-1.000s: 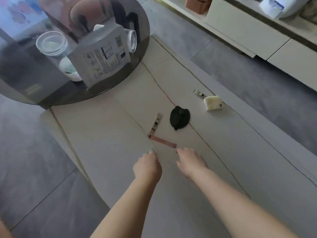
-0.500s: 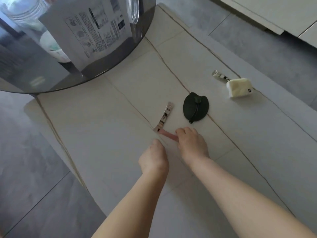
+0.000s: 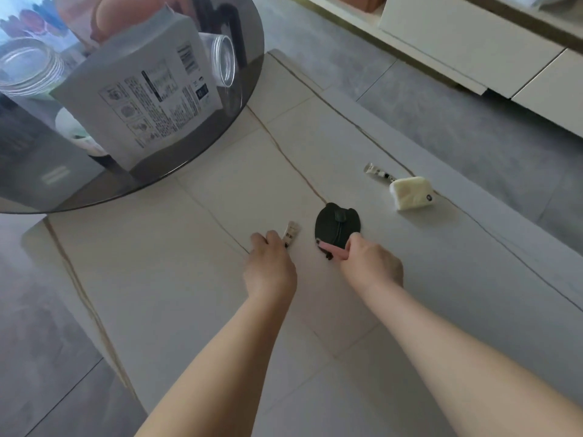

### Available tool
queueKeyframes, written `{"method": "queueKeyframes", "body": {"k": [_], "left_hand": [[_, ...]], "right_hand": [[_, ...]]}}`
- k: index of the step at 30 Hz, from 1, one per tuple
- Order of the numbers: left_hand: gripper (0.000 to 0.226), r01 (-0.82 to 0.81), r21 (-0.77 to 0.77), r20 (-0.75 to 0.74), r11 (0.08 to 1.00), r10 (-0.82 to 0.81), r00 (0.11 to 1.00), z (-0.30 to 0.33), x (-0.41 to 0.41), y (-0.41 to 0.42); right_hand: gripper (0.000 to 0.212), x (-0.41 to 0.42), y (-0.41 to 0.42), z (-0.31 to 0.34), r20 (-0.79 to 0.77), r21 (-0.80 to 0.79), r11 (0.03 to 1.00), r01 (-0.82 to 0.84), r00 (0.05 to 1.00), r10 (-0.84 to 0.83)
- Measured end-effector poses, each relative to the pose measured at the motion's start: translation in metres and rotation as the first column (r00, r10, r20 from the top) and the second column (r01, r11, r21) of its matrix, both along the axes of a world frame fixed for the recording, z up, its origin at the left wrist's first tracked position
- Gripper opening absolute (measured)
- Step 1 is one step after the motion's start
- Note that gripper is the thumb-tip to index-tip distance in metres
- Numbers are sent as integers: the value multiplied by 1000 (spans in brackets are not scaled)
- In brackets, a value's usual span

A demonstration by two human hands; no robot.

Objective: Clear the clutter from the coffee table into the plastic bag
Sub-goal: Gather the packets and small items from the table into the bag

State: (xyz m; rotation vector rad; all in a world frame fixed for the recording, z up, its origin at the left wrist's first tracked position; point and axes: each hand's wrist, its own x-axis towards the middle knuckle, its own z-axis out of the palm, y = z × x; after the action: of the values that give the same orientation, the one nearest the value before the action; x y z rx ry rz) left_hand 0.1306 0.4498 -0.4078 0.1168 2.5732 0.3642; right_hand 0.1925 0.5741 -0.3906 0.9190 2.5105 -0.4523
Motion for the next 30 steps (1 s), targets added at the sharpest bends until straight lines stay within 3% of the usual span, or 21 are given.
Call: {"method": "queueKeyframes", "body": {"k": [4, 11, 18, 22, 30], "left_hand": [[30, 35, -38, 22, 999, -34, 999, -19, 3, 1], [16, 62, -50, 70, 997, -58, 996, -22, 12, -10], [17, -37, -40, 129, 999, 42, 991, 19, 49, -34], [5, -125, -15, 177, 992, 126, 976, 51, 80, -55], [3, -209, 3, 171, 978, 206, 964, 131, 160, -107]], "right_hand": [[44, -14, -3, -20, -11, 20, 996, 92, 996, -92], [23, -17, -9, -22, 17, 12, 998, 69, 997, -69], [29, 19, -21, 17, -24, 9, 992, -123, 992, 123], [24, 42, -32, 44, 9, -51, 982, -180, 984, 181], [21, 107, -71, 114, 7, -204, 924, -323, 944, 331]]}}
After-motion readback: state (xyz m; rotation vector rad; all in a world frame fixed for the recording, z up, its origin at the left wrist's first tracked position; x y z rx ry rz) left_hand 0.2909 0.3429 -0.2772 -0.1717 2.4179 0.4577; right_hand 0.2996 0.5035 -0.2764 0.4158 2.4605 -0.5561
